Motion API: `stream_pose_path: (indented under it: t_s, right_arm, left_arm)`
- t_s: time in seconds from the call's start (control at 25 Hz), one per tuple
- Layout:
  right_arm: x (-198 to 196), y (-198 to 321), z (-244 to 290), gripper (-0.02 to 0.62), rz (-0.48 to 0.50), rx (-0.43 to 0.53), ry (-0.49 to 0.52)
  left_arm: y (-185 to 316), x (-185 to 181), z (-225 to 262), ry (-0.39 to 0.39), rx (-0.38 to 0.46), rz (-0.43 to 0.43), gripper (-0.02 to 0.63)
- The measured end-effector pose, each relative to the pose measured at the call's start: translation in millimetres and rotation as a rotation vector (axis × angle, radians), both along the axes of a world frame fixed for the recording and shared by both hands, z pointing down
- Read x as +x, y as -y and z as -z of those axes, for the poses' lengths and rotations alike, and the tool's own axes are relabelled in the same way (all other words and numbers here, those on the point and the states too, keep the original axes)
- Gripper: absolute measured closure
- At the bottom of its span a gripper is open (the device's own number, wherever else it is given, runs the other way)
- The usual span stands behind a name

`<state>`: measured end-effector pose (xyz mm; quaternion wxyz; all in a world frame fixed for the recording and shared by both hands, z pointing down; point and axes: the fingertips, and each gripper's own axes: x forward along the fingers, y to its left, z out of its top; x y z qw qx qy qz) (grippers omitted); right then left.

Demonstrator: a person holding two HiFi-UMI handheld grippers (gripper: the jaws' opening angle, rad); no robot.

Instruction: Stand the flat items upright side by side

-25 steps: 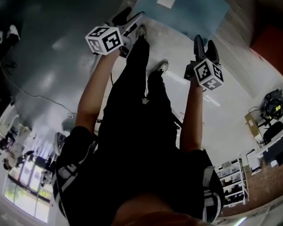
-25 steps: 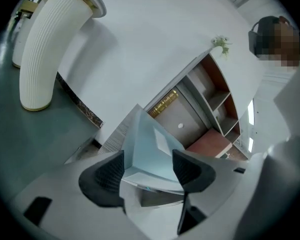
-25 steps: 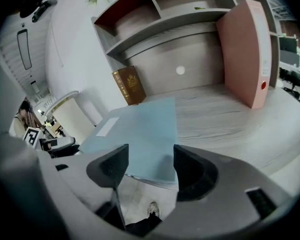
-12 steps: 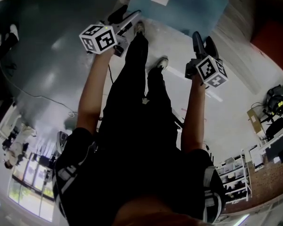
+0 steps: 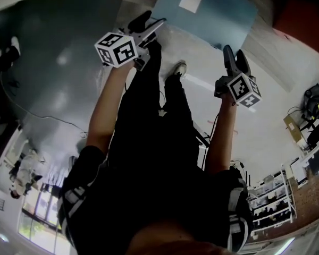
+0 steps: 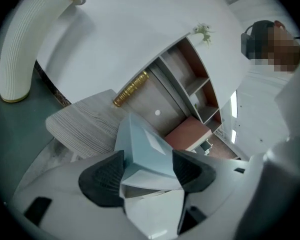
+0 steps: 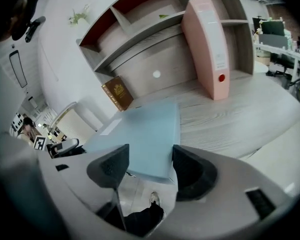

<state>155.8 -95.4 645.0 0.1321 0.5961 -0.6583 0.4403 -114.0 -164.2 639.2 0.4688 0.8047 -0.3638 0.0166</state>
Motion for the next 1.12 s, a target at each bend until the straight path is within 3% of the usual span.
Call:
stream_pose_path:
  t_s: [0.16, 0.36, 0.52, 0.84, 1.0, 1.12]
  right_arm:
    - [50.7, -28.9, -0.6, 0.307, -0.067, -0.002, -0.014]
    - [90.1, -43.4, -8.1, 0.31, -0.168, 0.004, -0.022]
    - [112.4, -49.2, -18.9, 0.318, -0.216, 0.003, -0.002]
    - [119.0, -50.8, -28.9, 0.33, -0.216, 0.022, 0.012]
    - [103.2, -50.2, -24.7, 0.313, -0.231, 0.049, 0.033]
    - [107.1, -59.6, -17.6, 0.307, -0.251, 0.067, 0.025]
  left_arm:
    - [-27.5, 51.9, -2.7, 0.012, -0.003, -0.077, 0.311]
    - [-45.9, 89.8, -14.8, 0.05, -0.023, -0.151, 0.311]
    - [-49.7, 109.7, -30.5, 0.083, -0.05, -0.16, 0.311]
    - [-51.4, 111.2, -45.7, 0.177, -0.049, -0.158, 0.35]
    - [-47.8, 83.0, -48.0, 0.197, -0.066, -0.094, 0.426]
    - [-47.4, 70.6, -38.2, 0.202, -0.066, -0.022, 0.439]
